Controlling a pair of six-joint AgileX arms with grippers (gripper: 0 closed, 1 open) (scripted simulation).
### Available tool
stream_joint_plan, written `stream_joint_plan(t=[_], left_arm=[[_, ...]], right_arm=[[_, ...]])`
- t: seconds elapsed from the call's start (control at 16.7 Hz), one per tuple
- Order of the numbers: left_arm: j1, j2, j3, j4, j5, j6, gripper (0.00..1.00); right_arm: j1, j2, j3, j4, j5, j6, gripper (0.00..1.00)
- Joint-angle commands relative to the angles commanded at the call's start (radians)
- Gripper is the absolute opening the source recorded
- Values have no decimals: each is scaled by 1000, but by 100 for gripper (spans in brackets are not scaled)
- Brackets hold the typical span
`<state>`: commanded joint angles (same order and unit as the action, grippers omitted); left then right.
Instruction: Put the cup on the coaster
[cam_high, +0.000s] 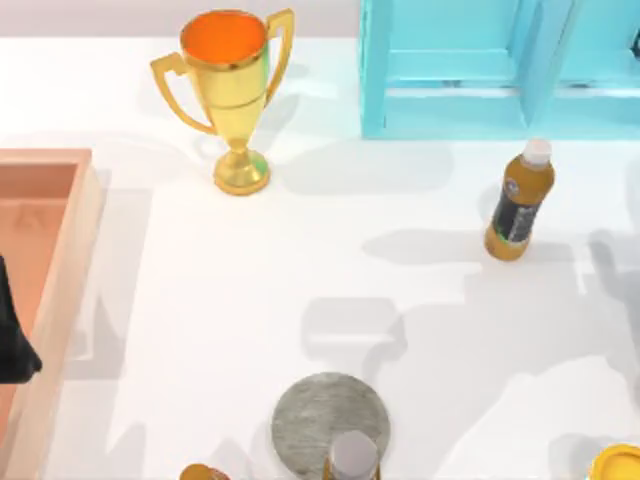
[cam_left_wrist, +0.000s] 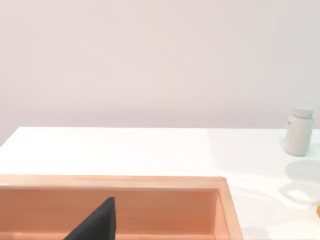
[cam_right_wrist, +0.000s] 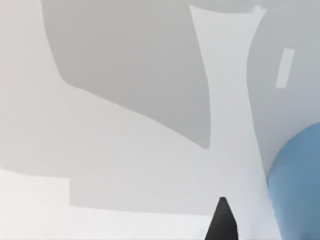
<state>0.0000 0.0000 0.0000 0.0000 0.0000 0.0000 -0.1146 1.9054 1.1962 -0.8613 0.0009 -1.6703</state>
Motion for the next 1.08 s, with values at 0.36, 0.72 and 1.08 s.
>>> stream_joint_plan(t=[0.36,0.72,1.08], left_arm=[[0,0,0,0,0,0,100],[0,0,0,0,0,0,100],[0,0,0,0,0,0,100]], right_arm=[[0,0,0,0,0,0,0],[0,-1,1,0,0,0,0],[127,11,26,-79,57,-208,0]])
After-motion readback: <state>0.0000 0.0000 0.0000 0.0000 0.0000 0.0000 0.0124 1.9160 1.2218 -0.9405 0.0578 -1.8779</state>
